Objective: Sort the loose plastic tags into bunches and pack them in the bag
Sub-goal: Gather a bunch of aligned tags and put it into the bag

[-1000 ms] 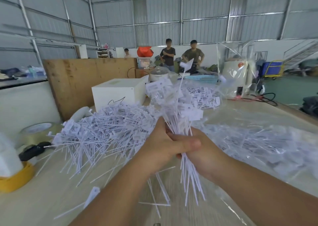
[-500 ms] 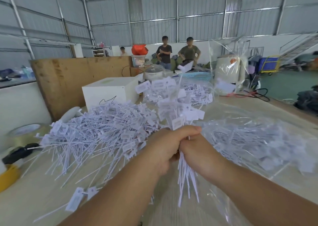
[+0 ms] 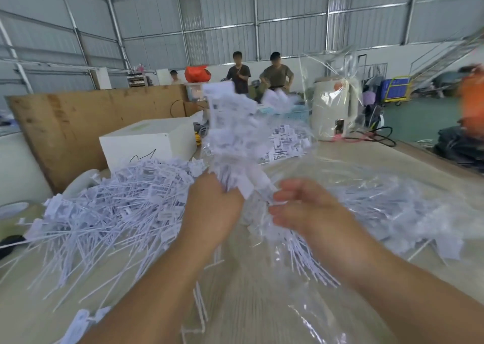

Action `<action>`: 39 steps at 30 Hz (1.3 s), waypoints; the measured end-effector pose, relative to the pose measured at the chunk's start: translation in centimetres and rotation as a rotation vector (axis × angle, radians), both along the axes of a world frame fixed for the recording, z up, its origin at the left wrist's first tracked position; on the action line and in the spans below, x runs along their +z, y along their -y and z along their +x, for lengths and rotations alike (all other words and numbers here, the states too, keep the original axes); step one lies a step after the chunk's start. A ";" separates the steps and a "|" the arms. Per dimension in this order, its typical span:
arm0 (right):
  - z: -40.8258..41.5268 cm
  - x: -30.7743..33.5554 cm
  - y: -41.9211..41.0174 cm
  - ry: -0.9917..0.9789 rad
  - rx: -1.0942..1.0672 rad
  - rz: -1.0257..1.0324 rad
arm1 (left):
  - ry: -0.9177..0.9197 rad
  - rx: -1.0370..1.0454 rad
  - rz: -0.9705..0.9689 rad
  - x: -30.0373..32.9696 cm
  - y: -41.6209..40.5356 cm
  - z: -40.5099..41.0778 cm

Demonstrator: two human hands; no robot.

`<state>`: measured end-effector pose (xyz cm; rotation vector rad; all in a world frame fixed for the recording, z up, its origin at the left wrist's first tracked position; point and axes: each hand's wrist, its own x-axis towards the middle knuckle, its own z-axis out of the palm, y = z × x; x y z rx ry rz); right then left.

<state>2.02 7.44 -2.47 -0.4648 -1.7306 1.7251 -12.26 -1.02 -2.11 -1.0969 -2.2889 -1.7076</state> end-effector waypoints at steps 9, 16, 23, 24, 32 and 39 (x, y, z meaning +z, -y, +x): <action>0.9 0.6 -2.6 -0.328 -0.186 -0.097 | -0.354 -0.069 -0.357 -2.2 -0.1 0.1; 1.1 0.6 -2.2 -0.181 -0.332 0.071 | -0.378 -0.069 -0.382 -2.1 0.8 0.0; 1.0 0.4 -1.7 -0.081 -0.200 0.270 | -0.493 -0.029 -0.554 -2.0 1.4 0.1; 1.0 0.3 -1.4 -0.068 -0.181 0.296 | -0.514 -0.029 -0.584 -2.0 1.4 0.2; 0.8 -0.4 0.2 -0.080 -0.152 0.323 | -0.448 -0.130 -0.594 -1.9 1.1 0.9; 1.4 0.4 -0.6 -0.062 -0.210 0.385 | -0.642 -0.022 -0.643 -1.6 1.2 0.9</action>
